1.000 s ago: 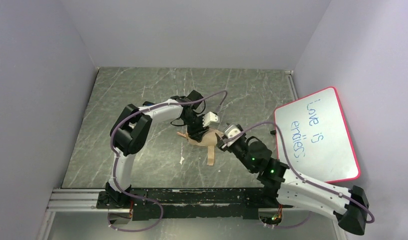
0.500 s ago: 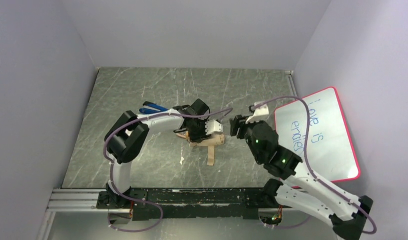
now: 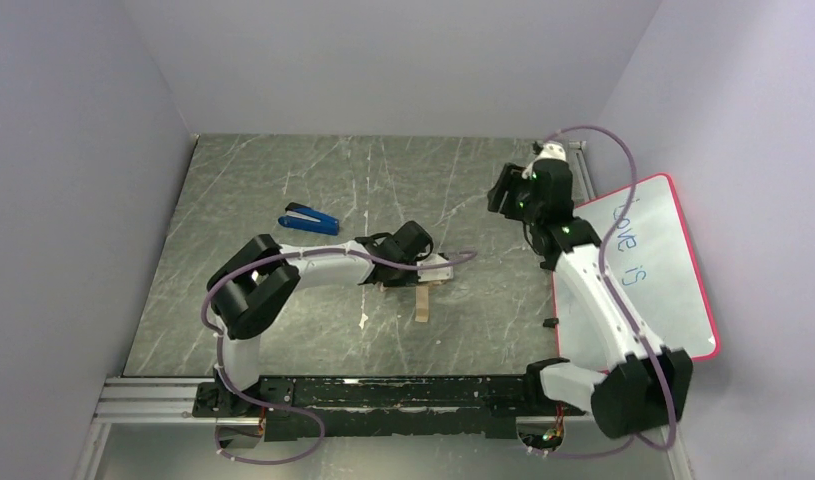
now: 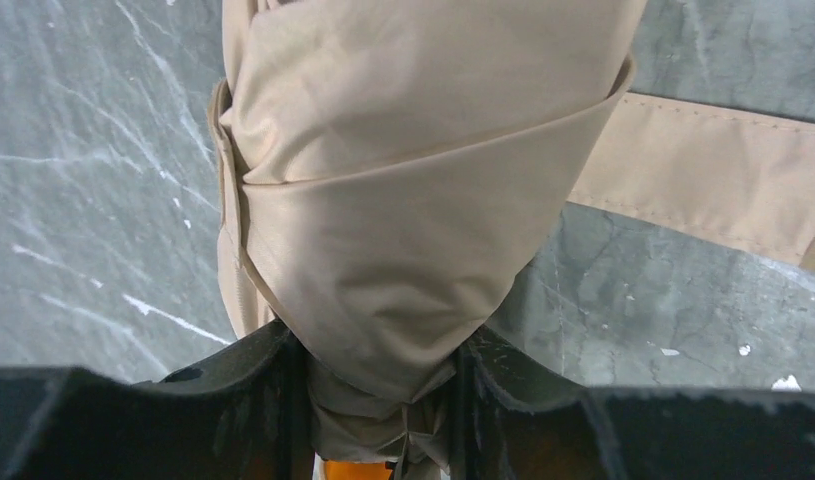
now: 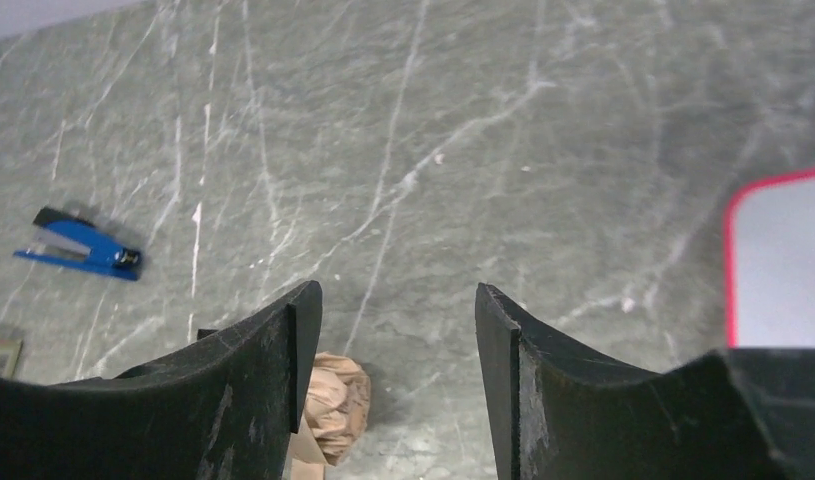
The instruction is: Put away the umbrella
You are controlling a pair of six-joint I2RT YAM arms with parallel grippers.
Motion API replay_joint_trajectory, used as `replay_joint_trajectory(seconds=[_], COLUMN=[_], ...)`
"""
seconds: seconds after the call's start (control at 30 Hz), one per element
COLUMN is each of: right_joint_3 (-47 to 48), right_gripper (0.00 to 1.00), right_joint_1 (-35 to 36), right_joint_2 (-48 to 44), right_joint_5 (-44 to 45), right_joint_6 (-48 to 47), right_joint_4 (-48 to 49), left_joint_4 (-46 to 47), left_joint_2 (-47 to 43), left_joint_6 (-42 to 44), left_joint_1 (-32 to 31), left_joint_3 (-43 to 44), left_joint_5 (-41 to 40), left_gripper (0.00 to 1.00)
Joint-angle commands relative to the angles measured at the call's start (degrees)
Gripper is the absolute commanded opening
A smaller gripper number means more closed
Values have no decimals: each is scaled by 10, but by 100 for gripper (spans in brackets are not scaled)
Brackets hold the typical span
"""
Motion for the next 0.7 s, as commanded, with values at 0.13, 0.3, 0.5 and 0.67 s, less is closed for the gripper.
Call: replay_joint_trajectory(seconds=[0.13,0.3,0.5,0.67], right_joint_3=[94,241,325,331], right_gripper=[61,67,81,87], right_joint_1=[-9,-10,-6,28], right_joint_2=[161,313,424,448], right_joint_5=[-165,-339,-471,-462], right_joint_6=[-80,-194,-289,-397], right_joint_4=[19,-85,-136,-174], left_joint_4=[7,28,62,103], left_joint_2=[61,75,98,107], left_joint_6=[7,4,9,13], left_joint_1=[-35,-65,-94,-111], left_joint_3=[-74,-88,-110,-132], left_joint_5=[-129,-173,-242,-285], left_gripper=[5,5,5,5])
